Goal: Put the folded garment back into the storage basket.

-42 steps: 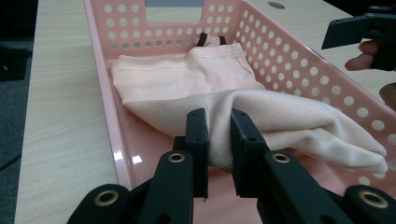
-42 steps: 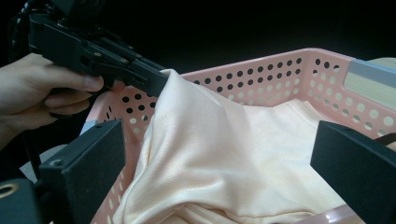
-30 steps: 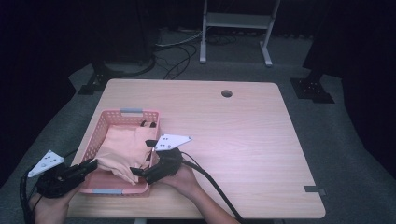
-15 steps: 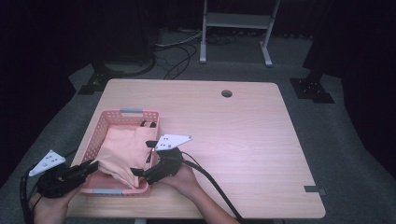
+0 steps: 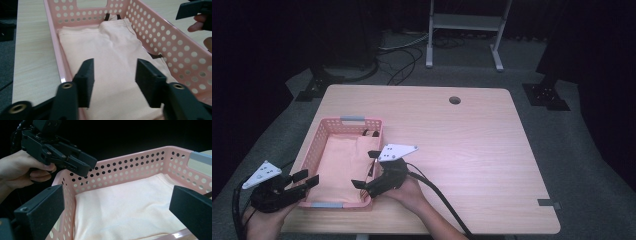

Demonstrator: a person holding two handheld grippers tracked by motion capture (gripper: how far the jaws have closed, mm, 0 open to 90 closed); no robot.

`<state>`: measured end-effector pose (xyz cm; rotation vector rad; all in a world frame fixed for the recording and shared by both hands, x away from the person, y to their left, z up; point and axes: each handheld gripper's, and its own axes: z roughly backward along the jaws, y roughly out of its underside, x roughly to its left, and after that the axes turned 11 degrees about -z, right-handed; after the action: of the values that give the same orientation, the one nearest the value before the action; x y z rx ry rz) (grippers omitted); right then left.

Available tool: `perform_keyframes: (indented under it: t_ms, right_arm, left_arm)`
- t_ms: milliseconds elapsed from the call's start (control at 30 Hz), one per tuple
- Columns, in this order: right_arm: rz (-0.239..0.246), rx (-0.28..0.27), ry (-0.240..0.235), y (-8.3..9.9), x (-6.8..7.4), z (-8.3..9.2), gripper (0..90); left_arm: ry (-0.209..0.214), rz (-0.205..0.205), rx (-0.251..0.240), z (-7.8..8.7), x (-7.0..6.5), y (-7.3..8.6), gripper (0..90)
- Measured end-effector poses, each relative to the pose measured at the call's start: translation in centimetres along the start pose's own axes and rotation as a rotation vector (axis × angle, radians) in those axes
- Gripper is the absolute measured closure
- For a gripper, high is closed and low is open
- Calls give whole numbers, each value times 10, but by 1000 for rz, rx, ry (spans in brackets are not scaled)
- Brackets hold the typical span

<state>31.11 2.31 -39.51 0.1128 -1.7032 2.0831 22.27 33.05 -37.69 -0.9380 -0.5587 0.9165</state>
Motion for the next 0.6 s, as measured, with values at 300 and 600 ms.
perform_keyframes:
  t_ms: [300,600]
  right_arm:
    - [-3,-1,-1,0,0,0,0]
    - [-6,-3,-6,-1,0,4,0]
  left_arm:
    - [-26,-38,-77,0,1,1,187]
    - [-62,-46,-110,0,-2,-1,0]
